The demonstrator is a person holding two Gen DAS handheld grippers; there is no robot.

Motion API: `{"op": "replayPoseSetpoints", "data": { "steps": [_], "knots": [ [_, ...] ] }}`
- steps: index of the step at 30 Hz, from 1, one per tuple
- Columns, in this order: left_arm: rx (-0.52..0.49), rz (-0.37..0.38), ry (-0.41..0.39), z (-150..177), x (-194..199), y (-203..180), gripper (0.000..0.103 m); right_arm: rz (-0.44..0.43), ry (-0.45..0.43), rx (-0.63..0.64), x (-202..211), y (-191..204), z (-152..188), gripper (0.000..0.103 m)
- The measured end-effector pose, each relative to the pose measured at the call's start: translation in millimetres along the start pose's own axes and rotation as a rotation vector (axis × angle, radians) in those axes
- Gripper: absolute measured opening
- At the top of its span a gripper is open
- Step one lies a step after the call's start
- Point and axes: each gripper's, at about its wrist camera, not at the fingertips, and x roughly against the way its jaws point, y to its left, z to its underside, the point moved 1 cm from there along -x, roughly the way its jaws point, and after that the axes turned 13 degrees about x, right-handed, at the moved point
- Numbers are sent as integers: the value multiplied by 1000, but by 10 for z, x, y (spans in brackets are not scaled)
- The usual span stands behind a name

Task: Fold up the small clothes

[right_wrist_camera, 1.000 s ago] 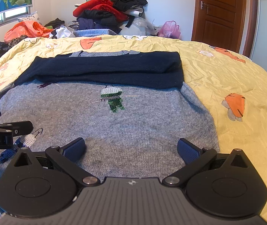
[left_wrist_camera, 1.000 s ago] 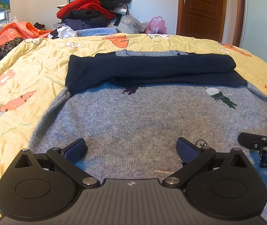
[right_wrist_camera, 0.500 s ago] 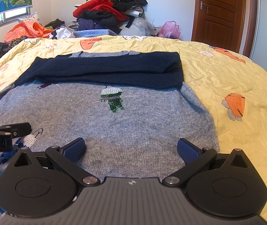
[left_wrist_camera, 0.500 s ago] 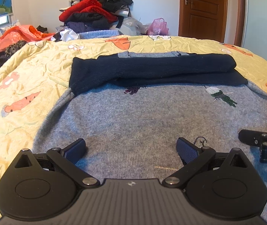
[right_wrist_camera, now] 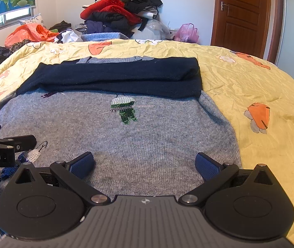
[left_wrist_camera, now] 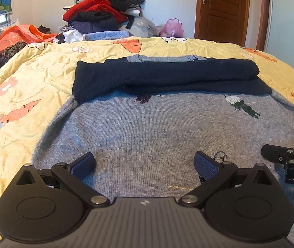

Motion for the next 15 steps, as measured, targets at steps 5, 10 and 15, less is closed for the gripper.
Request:
{"op": "replayPoseSetpoints", "data": {
  "steps": [5,10,15],
  "knots": [
    [-2,-6,-2,5,9,-6,103,0,0,0,2,1,0,103],
    [1,-3,2,8,17,4,103,-1,-1,-1,5,-1,0,103],
    [-8,-9,7,22,55,2,103,0,0,0,3,-2,-1,103]
  ]
}}
